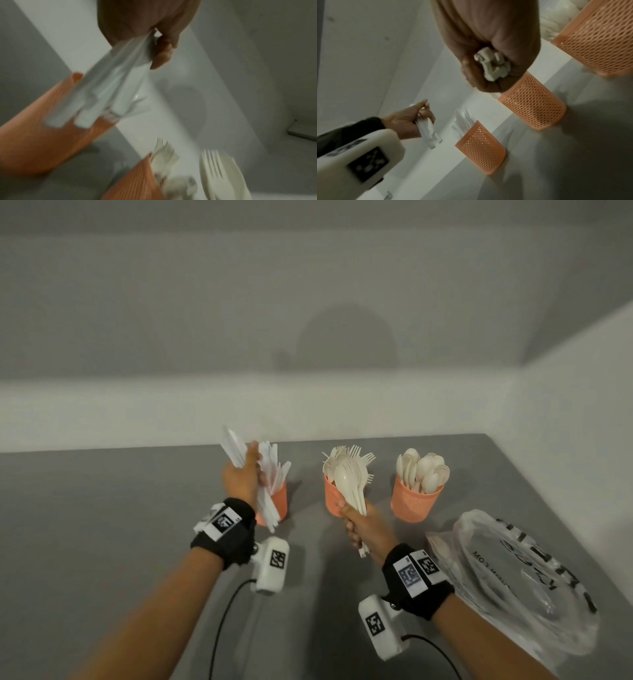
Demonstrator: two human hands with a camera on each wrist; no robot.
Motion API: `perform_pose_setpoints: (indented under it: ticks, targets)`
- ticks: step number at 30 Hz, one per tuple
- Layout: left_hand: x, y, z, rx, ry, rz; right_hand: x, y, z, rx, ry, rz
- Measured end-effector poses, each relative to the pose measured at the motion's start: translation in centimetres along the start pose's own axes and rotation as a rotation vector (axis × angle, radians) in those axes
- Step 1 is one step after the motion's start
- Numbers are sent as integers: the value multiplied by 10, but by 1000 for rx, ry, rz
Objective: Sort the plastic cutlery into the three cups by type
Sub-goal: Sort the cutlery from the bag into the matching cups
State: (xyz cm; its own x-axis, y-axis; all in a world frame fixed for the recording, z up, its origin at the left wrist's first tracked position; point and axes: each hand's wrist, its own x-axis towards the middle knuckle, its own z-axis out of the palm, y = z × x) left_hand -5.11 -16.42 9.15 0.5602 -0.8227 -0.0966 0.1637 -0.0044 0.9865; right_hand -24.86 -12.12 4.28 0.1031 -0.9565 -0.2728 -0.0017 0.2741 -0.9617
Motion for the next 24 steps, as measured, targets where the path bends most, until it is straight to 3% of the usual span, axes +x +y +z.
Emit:
perform_pose_setpoints:
  ticks: [4, 8, 19, 24]
  targets:
    - [25, 46, -2, -111, 88, 153, 2, -7, 7, 84, -31, 46]
    - [42, 66, 8, -97, 82, 227, 1, -13, 12, 155, -57, 73]
    - [53, -30, 5, 232, -112, 275, 4, -13, 17, 211, -53, 93]
    - [60, -45, 0, 641, -264, 557, -1, -10, 18, 189, -63, 91]
